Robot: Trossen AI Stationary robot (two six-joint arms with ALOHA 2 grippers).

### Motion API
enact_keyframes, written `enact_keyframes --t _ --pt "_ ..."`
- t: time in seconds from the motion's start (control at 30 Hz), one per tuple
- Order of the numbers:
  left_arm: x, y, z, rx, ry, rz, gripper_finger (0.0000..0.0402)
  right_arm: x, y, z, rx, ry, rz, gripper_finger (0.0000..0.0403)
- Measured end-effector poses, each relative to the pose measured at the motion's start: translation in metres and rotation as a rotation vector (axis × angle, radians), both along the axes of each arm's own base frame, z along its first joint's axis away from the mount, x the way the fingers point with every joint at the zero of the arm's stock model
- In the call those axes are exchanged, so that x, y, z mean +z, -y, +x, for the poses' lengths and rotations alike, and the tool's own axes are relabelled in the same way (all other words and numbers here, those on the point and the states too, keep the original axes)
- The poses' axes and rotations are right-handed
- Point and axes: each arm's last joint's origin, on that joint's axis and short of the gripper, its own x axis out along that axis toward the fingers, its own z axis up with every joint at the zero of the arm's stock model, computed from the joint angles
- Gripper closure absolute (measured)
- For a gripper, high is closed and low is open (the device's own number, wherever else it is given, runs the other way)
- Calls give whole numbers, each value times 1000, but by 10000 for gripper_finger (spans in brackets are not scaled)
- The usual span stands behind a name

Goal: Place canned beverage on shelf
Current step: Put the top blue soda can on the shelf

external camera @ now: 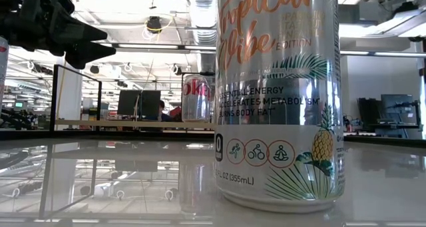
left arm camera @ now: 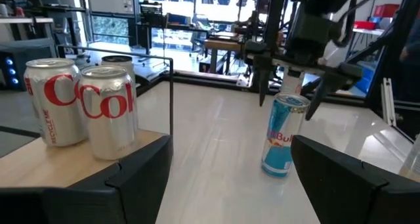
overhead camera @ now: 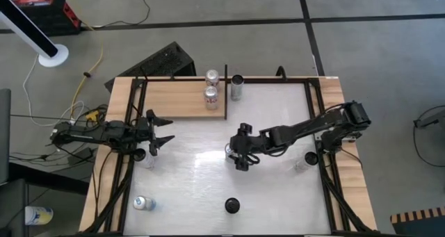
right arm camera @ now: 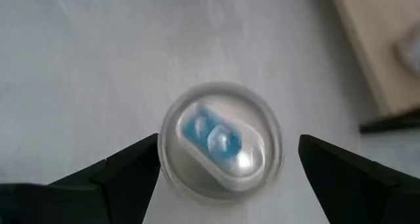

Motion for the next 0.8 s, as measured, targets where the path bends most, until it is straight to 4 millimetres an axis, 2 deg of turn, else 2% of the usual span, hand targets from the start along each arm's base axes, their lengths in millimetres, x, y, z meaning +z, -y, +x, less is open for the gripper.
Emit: enact_keyframes --t 0.2,0.3,0.57,0.8 --pt "-1 0 0 -1 -9 1 101 -6 -5 10 10 48 2 28" --pt "-1 0 1 -1 -10 1 101 -6 -7 7 27 33 -17 41" --pt "-1 0 1 -1 -17 1 101 -4 -6 5 32 20 -31 138" --pt "-1 0 1 -2 -11 -3 101 5 -7 9 125 84 -96 139"
